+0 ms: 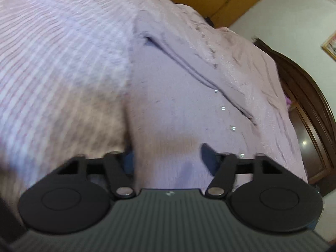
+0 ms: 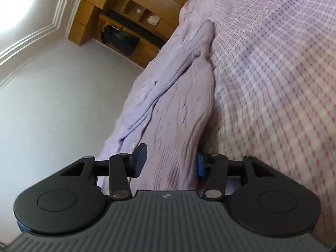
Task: Fold small clothes
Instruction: 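Move both tools down to the long side edge of the cardigan, then grasp the side edge with both tools and fold it over the body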
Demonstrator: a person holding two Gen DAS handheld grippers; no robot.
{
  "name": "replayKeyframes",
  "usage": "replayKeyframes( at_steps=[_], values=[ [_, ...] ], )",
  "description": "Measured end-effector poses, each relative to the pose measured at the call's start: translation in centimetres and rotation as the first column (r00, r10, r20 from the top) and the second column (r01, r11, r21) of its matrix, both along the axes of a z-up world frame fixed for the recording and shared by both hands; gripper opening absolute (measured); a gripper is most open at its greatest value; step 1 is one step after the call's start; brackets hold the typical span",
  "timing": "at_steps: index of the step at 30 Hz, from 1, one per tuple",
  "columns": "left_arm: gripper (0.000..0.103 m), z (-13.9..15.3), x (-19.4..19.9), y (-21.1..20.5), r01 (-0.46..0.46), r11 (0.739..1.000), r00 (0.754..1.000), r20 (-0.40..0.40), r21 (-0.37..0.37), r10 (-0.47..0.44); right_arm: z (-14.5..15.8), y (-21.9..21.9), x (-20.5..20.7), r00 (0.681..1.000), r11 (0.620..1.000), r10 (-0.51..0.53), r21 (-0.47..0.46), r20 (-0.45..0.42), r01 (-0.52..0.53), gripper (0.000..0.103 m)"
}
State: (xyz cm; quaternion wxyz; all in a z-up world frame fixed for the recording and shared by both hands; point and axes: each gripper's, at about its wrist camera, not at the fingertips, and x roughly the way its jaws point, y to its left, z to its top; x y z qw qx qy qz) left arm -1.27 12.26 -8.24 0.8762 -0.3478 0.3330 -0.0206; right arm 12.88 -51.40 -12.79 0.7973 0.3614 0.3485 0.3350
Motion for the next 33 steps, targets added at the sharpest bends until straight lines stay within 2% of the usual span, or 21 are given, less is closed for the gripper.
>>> replayKeyframes(
  at_steps=[1,2,3,4,5,8,12,16,20,23,27,30,33],
  values=[
    [0.041,-0.2,-0.1,0.3,-0.012,1.0,1.0,-0.009,0.001,0.012,-0.1,-0.1,-0.2,1.0,1.0,-0.003,0.002,0.001,0.003,0.05],
    [0.031,-0.4,-0.1,0.6,-0.021,1.0,1.0,-0.022,-0.005,0.021,-0.4,-0.3,-0.3,1.0,1.0,-0.013,0.007,-0.007,0.013,0.042],
    [0.027,-0.6,-0.1,1.0,-0.027,1.0,0.999,-0.03,-0.015,0.026,-0.6,-0.5,-0.2,1.0,1.0,-0.023,0.01,-0.02,0.023,0.03],
    [0.024,-0.8,-0.3,1.1,-0.032,0.999,0.999,-0.033,-0.024,0.031,-0.8,-0.7,-0.1,0.998,0.999,-0.044,0.011,-0.034,0.044,0.024],
    [0.016,-0.8,-0.5,1.3,-0.038,0.999,0.999,-0.036,-0.035,0.037,-0.8,-0.8,0.1,0.998,0.998,-0.057,0.012,-0.039,0.058,0.016],
    [0.013,-0.2,-0.7,1.7,-0.052,0.996,0.999,-0.012,-0.068,0.052,-0.1,-0.4,0.4,0.998,0.998,-0.068,0.019,-0.009,0.068,0.009],
    [0.012,1.3,0.0,1.9,-0.029,0.993,0.998,0.053,-0.115,0.036,1.4,0.2,1.0,0.996,0.995,-0.088,0.046,0.025,0.087,0.008],
    [0.012,3.6,2.5,2.8,-0.016,0.987,0.991,0.127,-0.159,0.037,4.0,1.7,4.1,0.993,0.992,-0.09,0.093,0.073,0.083,0.008],
    [0.012,6.8,6.6,3.7,0.012,0.993,0.979,0.203,-0.115,0.011,6.7,4.1,8.8,0.989,0.993,-0.085,0.093,0.123,0.074,0.008],
    [0.012,8.8,11.0,4.7,0.013,0.997,0.968,0.251,-0.071,0.006,8.6,6.1,13.5,0.984,0.99,-0.101,0.115,0.146,0.084,0.008],
    [0.012,10.7,16.6,7.4,0.0,0.999,0.95,0.313,-0.053,0.016,9.7,8.4,19.6,0.975,0.979,-0.148,0.165,0.168,0.12,0.008],
    [0.012,10.2,21.3,9.0,-0.01,1.0,0.938,0.345,-0.028,0.019,9.4,9.9,24.4,0.963,0.965,-0.21,0.195,0.171,0.176,0.008],
    [0.014,7.0,25.4,10.8,-0.028,0.999,0.957,0.287,-0.033,0.036,7.7,11.1,28.3,0.945,0.949,-0.285,0.182,0.162,0.255,0.01]
  ],
)
